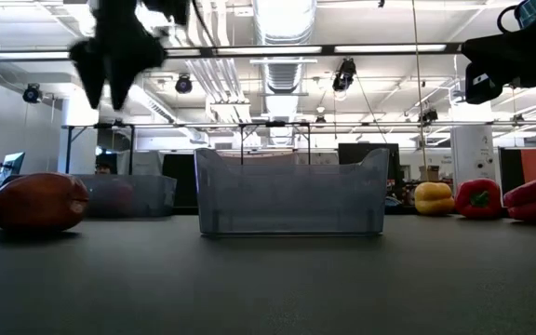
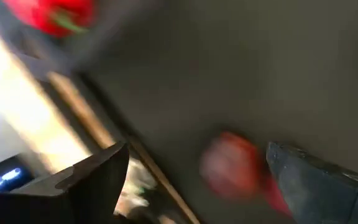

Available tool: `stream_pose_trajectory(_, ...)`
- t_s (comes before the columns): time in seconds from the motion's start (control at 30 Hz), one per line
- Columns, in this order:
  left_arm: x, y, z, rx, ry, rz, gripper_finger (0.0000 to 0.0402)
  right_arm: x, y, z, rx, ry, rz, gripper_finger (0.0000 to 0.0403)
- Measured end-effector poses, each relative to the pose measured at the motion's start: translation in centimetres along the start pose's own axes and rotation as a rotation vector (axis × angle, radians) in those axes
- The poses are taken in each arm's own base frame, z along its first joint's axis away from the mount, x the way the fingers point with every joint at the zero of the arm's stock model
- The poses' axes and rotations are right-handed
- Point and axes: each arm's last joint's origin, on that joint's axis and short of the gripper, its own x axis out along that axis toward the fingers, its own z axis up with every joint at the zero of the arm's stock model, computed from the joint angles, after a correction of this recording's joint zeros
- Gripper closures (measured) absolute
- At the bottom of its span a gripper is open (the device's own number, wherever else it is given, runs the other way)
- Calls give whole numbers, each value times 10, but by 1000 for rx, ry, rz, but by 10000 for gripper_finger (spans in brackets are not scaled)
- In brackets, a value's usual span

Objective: Sort produce into baskets
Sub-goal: Put the red bell pepper into the top black bin

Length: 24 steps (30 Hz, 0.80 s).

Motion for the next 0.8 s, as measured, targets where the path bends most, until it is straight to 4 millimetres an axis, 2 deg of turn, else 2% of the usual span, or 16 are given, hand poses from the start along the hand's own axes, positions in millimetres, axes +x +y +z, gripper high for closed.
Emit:
stream_pose_trajectory(0.2, -12, -55, -100, 131, -40, -139, 41, 0, 0, 0, 0, 0, 0, 392)
stream_pose_trajectory(0.37, -9, -103, -163, 104, -66, -307, 41, 0, 0, 0, 0, 0, 0, 392)
stream_pose_trajectory(0.43, -2, -124, -181, 114, -61, -347, 41, 0, 0, 0, 0, 0, 0, 392)
stream_pose_trajectory(0.57, 17, -159, -205, 171, 23, -311, 41, 0, 0, 0, 0, 0, 0, 392)
stream_pose_trajectory(0.7, 35, -186, -219, 220, 132, -242, 41, 0, 0, 0, 0, 0, 0, 392)
stream_pose_trajectory(0.8, 44, -196, -231, 250, 205, -206, 42, 0, 0, 0, 0, 0, 0, 392)
